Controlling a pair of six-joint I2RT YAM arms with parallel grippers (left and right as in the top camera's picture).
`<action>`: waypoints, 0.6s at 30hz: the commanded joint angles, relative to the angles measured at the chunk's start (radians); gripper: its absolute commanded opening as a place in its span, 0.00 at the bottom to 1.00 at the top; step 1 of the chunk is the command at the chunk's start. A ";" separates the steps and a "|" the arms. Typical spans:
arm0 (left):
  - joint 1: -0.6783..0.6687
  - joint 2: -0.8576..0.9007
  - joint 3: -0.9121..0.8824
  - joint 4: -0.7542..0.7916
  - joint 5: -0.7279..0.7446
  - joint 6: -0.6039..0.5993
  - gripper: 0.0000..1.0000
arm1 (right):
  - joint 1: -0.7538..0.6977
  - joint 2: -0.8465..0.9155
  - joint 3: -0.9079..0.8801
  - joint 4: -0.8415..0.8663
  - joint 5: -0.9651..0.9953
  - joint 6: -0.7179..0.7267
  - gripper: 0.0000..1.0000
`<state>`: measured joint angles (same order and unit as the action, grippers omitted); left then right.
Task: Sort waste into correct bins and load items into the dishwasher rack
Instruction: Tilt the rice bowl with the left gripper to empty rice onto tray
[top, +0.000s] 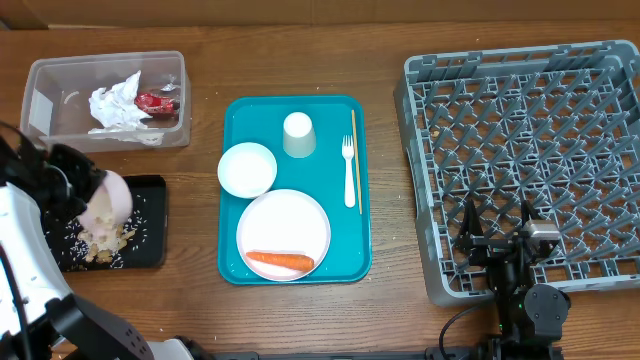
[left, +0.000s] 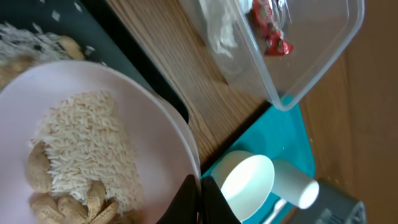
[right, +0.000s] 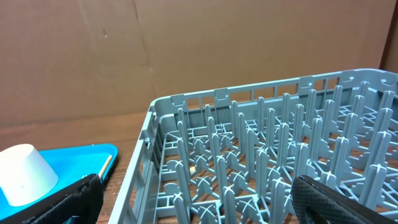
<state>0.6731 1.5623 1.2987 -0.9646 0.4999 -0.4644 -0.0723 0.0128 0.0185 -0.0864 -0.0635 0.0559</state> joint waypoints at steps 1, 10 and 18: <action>0.050 -0.003 -0.093 0.074 0.224 0.047 0.04 | -0.007 -0.010 -0.011 0.007 -0.002 -0.001 1.00; 0.201 0.015 -0.165 0.161 0.437 0.140 0.04 | -0.007 -0.010 -0.011 0.007 -0.002 -0.001 1.00; 0.264 0.086 -0.165 0.183 0.665 0.201 0.04 | -0.007 -0.010 -0.011 0.007 -0.002 -0.001 1.00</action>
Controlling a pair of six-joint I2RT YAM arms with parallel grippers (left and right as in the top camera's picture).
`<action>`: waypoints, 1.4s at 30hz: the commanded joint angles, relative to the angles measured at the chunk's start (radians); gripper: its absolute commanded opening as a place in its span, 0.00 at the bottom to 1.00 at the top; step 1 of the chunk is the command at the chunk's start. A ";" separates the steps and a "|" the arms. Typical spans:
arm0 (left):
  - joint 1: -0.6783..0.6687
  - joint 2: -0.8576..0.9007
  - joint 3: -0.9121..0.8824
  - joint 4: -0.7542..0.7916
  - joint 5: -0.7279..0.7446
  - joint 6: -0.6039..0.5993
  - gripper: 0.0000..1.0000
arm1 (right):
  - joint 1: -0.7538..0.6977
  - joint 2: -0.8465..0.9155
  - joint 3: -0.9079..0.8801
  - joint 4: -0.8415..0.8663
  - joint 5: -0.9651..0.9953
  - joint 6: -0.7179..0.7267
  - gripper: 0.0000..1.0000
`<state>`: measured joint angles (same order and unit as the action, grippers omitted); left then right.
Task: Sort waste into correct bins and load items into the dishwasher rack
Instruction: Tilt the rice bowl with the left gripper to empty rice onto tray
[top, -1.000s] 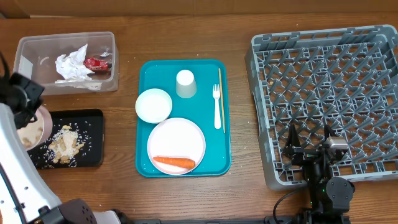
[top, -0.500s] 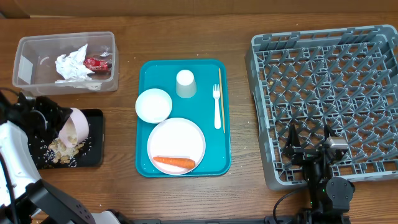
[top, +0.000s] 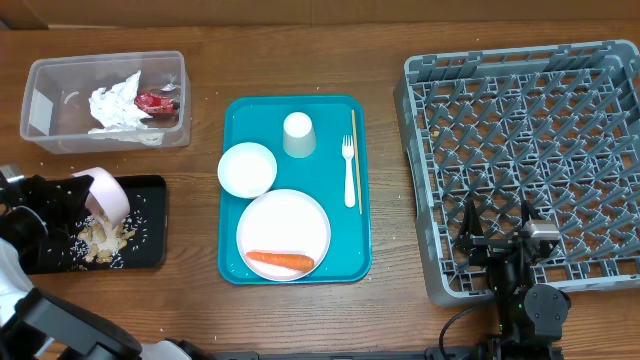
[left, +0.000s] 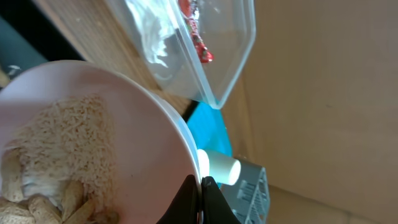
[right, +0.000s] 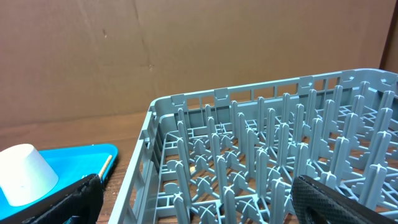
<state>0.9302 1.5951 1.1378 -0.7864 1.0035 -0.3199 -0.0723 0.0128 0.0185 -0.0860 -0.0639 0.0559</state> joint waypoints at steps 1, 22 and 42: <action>0.007 0.071 -0.004 0.002 0.197 0.072 0.04 | -0.007 -0.010 -0.011 0.006 -0.002 -0.001 1.00; 0.019 0.216 -0.006 0.027 0.502 0.118 0.04 | -0.007 -0.010 -0.011 0.006 -0.001 -0.001 1.00; 0.019 0.216 -0.006 -0.106 0.456 0.106 0.04 | -0.007 -0.010 -0.011 0.006 -0.002 -0.001 1.00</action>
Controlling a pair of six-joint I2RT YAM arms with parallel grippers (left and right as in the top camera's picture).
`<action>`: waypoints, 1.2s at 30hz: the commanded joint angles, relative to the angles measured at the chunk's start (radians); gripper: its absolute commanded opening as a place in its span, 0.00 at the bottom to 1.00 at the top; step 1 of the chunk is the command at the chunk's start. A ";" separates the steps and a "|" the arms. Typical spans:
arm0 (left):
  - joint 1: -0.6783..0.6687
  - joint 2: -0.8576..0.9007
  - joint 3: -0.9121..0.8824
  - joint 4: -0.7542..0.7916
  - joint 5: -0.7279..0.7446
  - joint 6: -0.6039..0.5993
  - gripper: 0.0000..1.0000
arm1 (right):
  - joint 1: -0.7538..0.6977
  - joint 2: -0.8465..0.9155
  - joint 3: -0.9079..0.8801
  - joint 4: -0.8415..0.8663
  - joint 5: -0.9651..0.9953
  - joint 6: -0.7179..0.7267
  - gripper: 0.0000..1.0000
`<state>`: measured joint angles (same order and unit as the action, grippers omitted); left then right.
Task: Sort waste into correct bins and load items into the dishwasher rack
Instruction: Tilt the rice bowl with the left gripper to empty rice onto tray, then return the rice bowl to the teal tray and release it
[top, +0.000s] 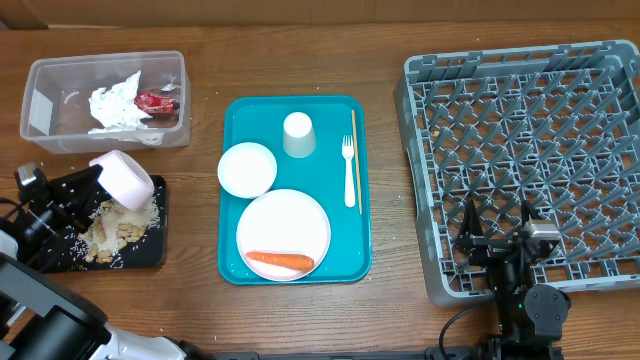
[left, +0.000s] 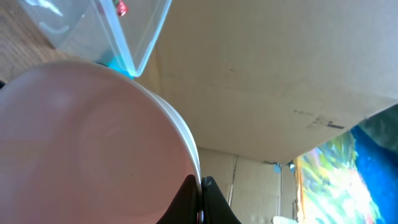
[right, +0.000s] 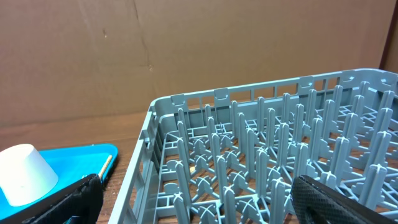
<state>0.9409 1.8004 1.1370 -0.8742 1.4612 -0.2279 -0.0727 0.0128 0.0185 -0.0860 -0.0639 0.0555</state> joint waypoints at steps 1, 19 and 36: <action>0.008 0.011 -0.005 -0.017 -0.002 0.016 0.04 | -0.006 -0.010 -0.011 0.006 -0.002 0.000 1.00; -0.002 -0.039 -0.005 -0.073 0.051 0.232 0.04 | -0.006 -0.010 -0.011 0.006 -0.002 0.000 1.00; -0.782 -0.449 0.288 0.098 -1.027 -0.050 0.04 | -0.006 -0.010 -0.011 0.006 -0.001 0.000 1.00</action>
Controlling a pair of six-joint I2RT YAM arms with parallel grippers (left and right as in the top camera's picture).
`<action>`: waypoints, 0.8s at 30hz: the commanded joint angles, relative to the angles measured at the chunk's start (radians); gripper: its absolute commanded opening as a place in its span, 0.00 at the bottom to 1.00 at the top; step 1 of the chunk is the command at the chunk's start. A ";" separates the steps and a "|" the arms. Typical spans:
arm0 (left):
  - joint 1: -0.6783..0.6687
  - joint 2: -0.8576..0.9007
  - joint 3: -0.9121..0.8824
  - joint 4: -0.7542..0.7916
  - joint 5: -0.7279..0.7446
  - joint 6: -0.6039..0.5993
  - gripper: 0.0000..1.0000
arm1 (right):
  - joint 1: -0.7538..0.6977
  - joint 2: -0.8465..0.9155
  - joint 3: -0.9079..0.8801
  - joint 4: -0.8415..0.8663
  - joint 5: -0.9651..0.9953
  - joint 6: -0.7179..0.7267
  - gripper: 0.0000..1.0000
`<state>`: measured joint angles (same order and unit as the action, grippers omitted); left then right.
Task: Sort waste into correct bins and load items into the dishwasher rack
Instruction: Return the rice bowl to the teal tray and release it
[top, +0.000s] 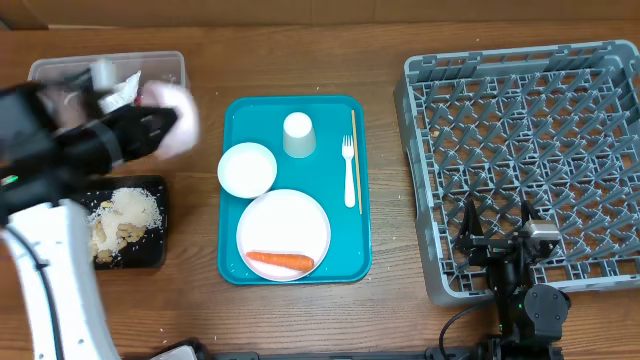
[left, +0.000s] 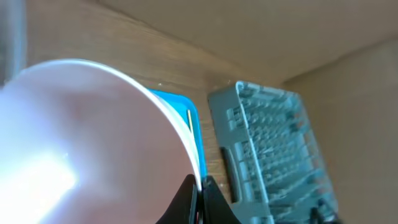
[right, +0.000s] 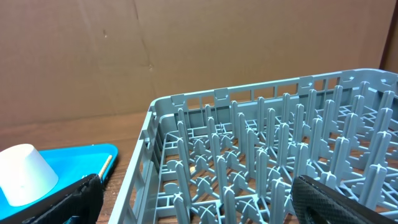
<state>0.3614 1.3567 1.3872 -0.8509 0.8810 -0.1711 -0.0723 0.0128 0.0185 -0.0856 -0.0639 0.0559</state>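
An empty pink bowl (top: 176, 118) hangs in the air by the right end of the clear bin (top: 60, 70), blurred by motion. My left gripper (top: 150, 128) is shut on its rim; in the left wrist view the bowl (left: 81, 143) fills the left side and the fingertips (left: 200, 190) pinch its edge. The black tray (top: 150, 250) holds a heap of rice and peanuts (top: 122, 218). My right gripper (top: 497, 238) stands open over the front edge of the grey dishwasher rack (top: 530, 140), with nothing between its fingers (right: 62, 199).
A teal tray (top: 235, 270) carries a white bowl (top: 247, 168), a cup (top: 298, 134), a fork (top: 348, 172), a chopstick (top: 354, 140) and a plate (top: 285, 225) with a carrot (top: 280, 262). The clear bin holds crumpled paper and a red wrapper.
The pink bowl was upended low over the black tray's right end. Now it is up beside the clear bin's right end, farther right. The right arm has not moved.
My left gripper held the pink bowl, with rice and peanuts in it, tilted over the black tray. Then it was tipped further, then upended and empty with the food heaped on the tray. Now the empty bowl is away from that tray.
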 joint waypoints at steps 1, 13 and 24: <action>-0.261 0.001 0.038 0.108 -0.526 -0.106 0.04 | -0.007 -0.010 -0.011 0.006 -0.002 0.000 1.00; -0.653 0.363 0.038 0.461 -1.121 -0.084 0.04 | -0.007 -0.010 -0.011 0.006 -0.002 0.000 1.00; -0.663 0.562 0.038 0.528 -1.124 -0.065 0.04 | -0.007 -0.010 -0.011 0.006 -0.002 -0.001 1.00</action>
<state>-0.2958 1.8954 1.4136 -0.3222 -0.2108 -0.2550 -0.0727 0.0128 0.0185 -0.0860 -0.0639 0.0555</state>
